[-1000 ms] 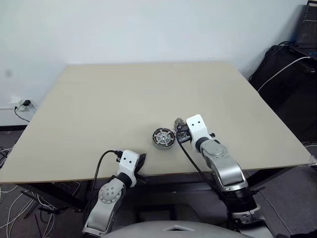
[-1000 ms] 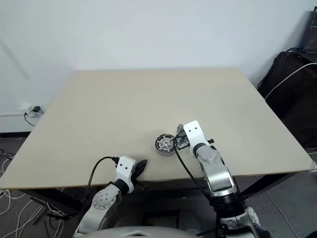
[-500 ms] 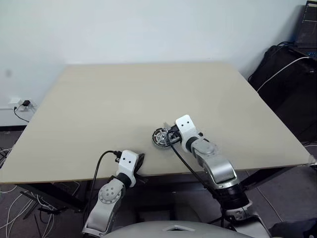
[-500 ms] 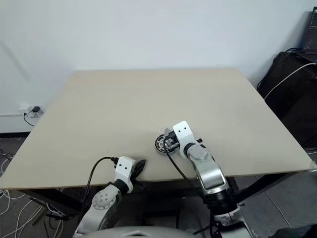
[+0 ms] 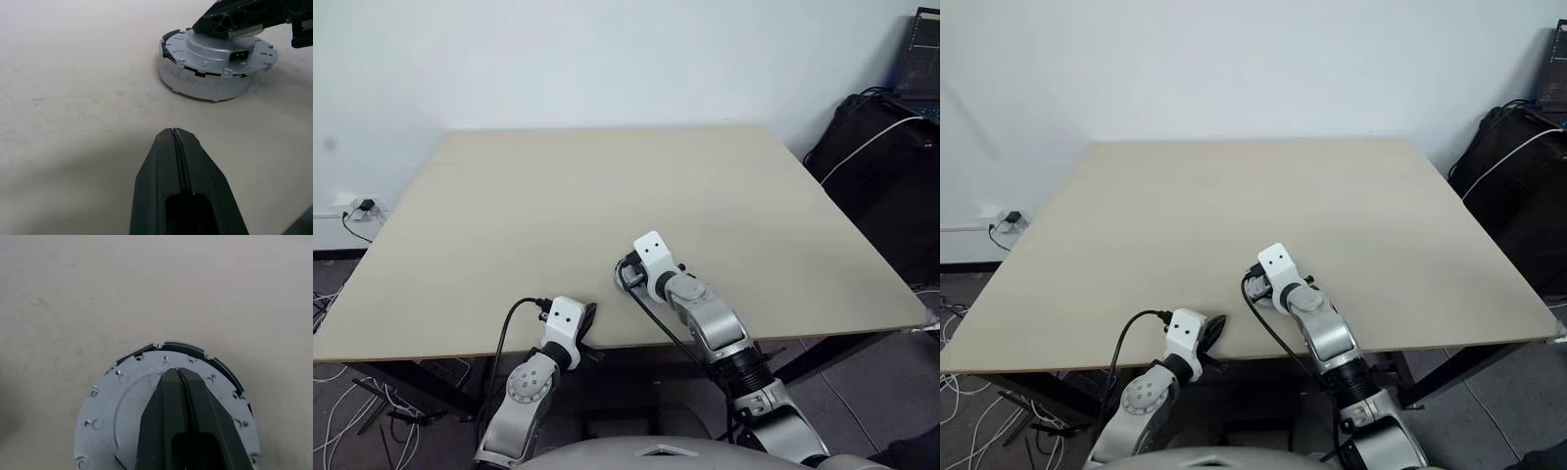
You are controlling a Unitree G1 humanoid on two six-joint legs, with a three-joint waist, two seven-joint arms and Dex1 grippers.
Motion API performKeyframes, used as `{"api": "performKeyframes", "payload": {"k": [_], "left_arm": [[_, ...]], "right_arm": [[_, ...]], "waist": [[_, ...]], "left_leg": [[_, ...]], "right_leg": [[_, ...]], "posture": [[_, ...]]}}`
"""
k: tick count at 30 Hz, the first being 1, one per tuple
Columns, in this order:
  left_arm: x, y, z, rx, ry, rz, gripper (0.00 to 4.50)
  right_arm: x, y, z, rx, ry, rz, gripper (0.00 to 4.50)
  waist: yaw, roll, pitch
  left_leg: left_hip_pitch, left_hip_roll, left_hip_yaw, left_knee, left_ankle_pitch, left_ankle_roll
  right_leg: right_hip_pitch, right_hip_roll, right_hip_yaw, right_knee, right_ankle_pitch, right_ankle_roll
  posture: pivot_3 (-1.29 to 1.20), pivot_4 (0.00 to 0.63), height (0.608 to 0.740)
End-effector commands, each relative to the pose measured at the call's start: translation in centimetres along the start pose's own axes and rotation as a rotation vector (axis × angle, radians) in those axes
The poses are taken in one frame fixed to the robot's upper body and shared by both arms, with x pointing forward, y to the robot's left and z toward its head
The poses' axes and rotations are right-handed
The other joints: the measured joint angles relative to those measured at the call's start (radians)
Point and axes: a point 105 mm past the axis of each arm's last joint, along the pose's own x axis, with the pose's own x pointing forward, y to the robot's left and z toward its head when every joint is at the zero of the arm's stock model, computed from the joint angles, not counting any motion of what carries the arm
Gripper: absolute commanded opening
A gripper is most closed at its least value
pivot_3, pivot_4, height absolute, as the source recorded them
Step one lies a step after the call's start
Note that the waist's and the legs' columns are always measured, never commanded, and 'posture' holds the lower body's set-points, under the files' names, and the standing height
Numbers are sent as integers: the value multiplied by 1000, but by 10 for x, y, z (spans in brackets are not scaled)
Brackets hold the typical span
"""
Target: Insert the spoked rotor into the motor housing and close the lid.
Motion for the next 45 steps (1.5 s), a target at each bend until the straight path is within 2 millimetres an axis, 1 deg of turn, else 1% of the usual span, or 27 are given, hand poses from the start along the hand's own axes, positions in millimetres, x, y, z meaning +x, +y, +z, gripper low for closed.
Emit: {"api": "performKeyframes", "payload": {"k": [1,3,5,8,9,11,13,15,18,20,22,25,27,28,30,32,40,45], "left_arm": [[-1,1,16,18,-60,5,0],[-1,1,15,18,-60,6,0],[-1,1,15,17,-59,6,0],[-1,0,15,18,-60,5,0],[0,0,15,18,-60,4,0],[0,0,15,17,-61,2,0],[1,-1,15,16,-61,0,0],[1,-1,15,16,-61,-4,0],[2,-1,15,15,-60,-7,0],[2,-1,15,14,-59,-8,0],[2,-2,14,14,-58,-10,0],[1,-2,14,13,-57,-10,0],[1,-2,14,13,-56,-10,0],[1,-2,14,13,-57,-10,0],[1,-2,14,14,-57,-8,0],[1,-1,15,14,-59,-3,0],[0,1,15,13,-60,9,0],[0,1,15,13,-62,10,0]], "right_arm": [[-6,-5,27,63,-150,6,35],[-14,-12,47,31,-272,-30,35],[-23,-15,61,-11,-363,-39,35],[-39,-15,75,-120,-484,-11,35],[-43,-13,75,-167,-500,20,35],[-49,-4,61,-269,-464,145,35],[-56,3,51,-304,-454,250,35],[-61,4,36,-346,-407,327,35],[-64,-1,24,-359,-358,371,625],[-67,-4,21,-341,-344,398,1220],[-68,-6,20,-332,-339,415,1941],[-67,-7,18,-327,-320,430,2886],[-63,-11,18,-293,-308,420,3526],[-61,-14,17,-276,-299,410,3922],[-54,-19,13,-218,-272,388,4493],[-49,-23,11,-146,-254,383,4493],[-33,-37,4,-111,-185,301,4493],[-29,-39,1,-106,-169,282,4493]], "waist": [[0,0,1],[0,1,2],[0,2,3],[1,2,3],[1,1,3],[2,1,3],[2,0,3],[2,0,4],[2,-1,5],[2,-2,5],[5,-2,5],[10,-3,6],[13,-3,6],[14,-3,6],[16,-4,6],[17,-4,7],[18,-4,7],[17,-4,7]], "left_leg": [[0,0,0,0,0,0],[0,0,0,0,0,0],[-1,0,0,0,0,0],[-1,0,0,-1,0,0],[-1,0,0,-1,0,0],[-1,-1,0,-1,-1,1],[-1,-1,0,-1,-1,1],[-1,-1,0,-1,-1,2],[-1,-1,0,-1,-1,2],[0,-1,1,-1,-1,1],[0,0,1,-1,-1,1],[0,0,1,-1,-1,1],[0,-1,1,-1,-1,1],[0,-1,1,-1,-1,1],[0,-1,1,-1,-1,1],[0,-1,1,-1,-1,1],[-1,-1,1,-1,-1,1],[-1,-1,1,-1,-1,1]], "right_leg": [[0,0,0,0,0,1],[0,0,0,1,0,1],[-1,0,0,1,0,0],[-2,0,0,0,0,0],[-1,0,0,0,0,0],[-1,0,0,0,0,0],[0,-1,0,-1,0,0],[0,-1,0,-1,-1,0],[0,-1,0,-1,-1,0],[0,-1,0,-1,-3,3],[0,-1,0,0,-3,4],[0,-1,0,0,-3,4],[0,-1,0,-1,-2,3],[0,-1,0,-1,-1,0],[0,-1,0,-1,0,-1],[0,-2,0,0,0,-1],[-1,-2,0,-1,0,-1],[-1,-2,0,0,0,-1]], "posture": [[0,0,740],[0,0,740],[0,0,740],[0,0,740],[0,0,740],[0,0,740],[0,0,740],[0,0,740],[0,0,740],[0,0,740],[0,0,740],[0,0,740],[0,0,740],[0,0,740],[0,0,740],[0,0,740],[0,0,740],[0,0,740]]}}
